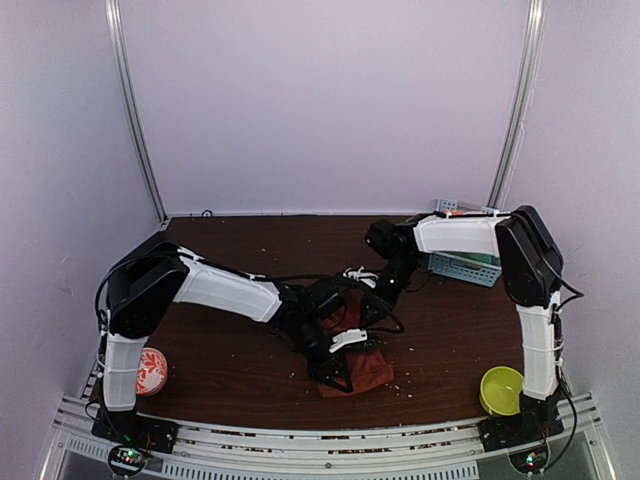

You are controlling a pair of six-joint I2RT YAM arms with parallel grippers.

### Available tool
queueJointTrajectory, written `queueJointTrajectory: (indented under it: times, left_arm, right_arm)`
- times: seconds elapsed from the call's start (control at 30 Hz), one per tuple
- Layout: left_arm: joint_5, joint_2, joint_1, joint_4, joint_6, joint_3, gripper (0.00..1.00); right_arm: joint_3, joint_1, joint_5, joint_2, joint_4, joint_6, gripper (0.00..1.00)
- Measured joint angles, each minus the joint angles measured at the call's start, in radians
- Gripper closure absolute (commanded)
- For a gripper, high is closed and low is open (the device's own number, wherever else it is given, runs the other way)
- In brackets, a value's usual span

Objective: Roll the towels
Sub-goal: Roll the towel at the center of the board.

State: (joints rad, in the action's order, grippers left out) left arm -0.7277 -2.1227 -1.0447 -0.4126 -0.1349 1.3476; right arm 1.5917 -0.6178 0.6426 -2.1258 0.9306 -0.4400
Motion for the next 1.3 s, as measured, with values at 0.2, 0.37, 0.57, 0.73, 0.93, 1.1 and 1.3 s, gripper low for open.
queueJointTrajectory:
  times: [0.2, 0.37, 0.57, 0.73, 0.93, 1.1, 1.3]
  left_arm:
    - [-0.201, -0.077, 0.056, 0.0, 0.074, 0.032, 1.0]
    - [-0.317, -0.119, 0.083, 0.029, 0.137, 0.029, 1.0]
    - [-0.403, -0.149, 0.103, 0.037, 0.181, 0.039, 1.0]
    - [-0.452, -0.172, 0.113, 0.011, 0.203, 0.066, 1.0]
    - [-0.454, -0.178, 0.114, -0.005, 0.205, 0.075, 1.0]
    - [-0.453, -0.178, 0.114, -0.006, 0.205, 0.076, 1.0]
    - [-0.451, -0.181, 0.114, -0.016, 0.205, 0.082, 1.0]
  right_arm:
    - [0.002, 0.151, -0.013, 0.262, -0.017, 0.029, 0.74]
    - [-0.018, 0.22, 0.054, 0.587, -0.047, -0.004, 0.66]
    - [-0.222, -0.1, 0.056, 0.824, -0.033, -0.161, 0.58]
    - [-0.5, -0.387, -0.139, 0.789, -0.093, -0.195, 0.38]
    - [-0.654, -0.479, -0.361, 0.687, -0.238, -0.203, 0.42]
    - [-0.669, -0.532, -0.443, 0.618, -0.371, -0.201, 0.49]
    - [-0.669, -0.558, -0.494, 0.521, -0.46, -0.211, 0.72]
